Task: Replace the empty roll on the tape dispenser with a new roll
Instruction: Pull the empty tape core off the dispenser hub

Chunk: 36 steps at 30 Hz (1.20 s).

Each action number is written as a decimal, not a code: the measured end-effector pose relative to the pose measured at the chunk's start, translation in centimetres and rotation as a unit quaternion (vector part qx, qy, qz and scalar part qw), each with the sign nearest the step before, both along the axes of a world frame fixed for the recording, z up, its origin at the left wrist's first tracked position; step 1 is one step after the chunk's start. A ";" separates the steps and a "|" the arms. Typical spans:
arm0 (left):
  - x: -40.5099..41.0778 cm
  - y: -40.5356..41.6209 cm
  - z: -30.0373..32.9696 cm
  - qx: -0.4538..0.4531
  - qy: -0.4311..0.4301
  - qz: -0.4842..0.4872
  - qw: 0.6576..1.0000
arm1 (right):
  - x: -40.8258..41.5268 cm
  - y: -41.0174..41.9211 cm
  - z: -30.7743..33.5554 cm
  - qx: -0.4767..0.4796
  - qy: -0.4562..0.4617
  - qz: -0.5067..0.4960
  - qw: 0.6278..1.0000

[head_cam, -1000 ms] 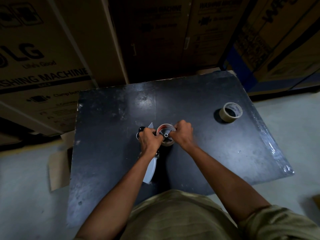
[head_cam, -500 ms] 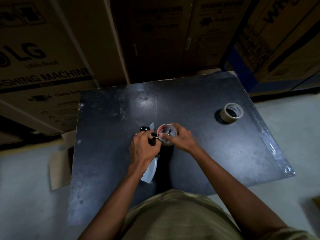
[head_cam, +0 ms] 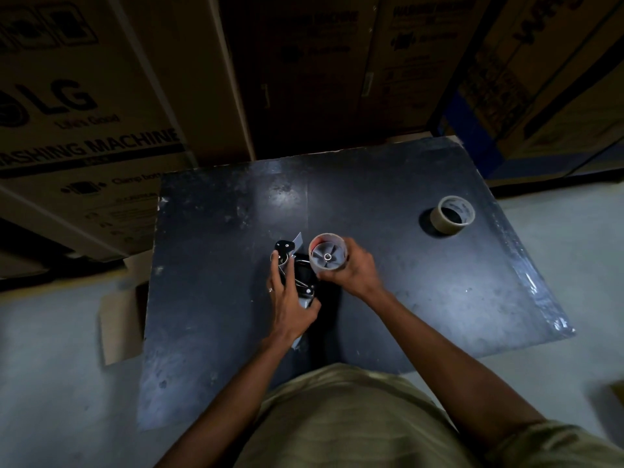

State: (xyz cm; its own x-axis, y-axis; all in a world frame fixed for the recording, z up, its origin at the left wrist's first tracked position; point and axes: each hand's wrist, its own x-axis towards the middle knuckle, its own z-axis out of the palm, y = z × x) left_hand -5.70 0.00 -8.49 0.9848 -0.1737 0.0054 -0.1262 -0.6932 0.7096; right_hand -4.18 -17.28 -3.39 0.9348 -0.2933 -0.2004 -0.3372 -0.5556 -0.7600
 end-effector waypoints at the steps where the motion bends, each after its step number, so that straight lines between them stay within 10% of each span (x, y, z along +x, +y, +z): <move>1: -0.2 -0.4 0.0 -0.006 0.010 0.014 1.000 | 0.0 0.1 0.1 0.000 0.001 -0.003 1.000; 36: -0.9 -4.0 0.4 -0.030 0.062 0.112 0.991 | 1.1 -1.7 1.6 -0.006 -0.030 0.000 1.000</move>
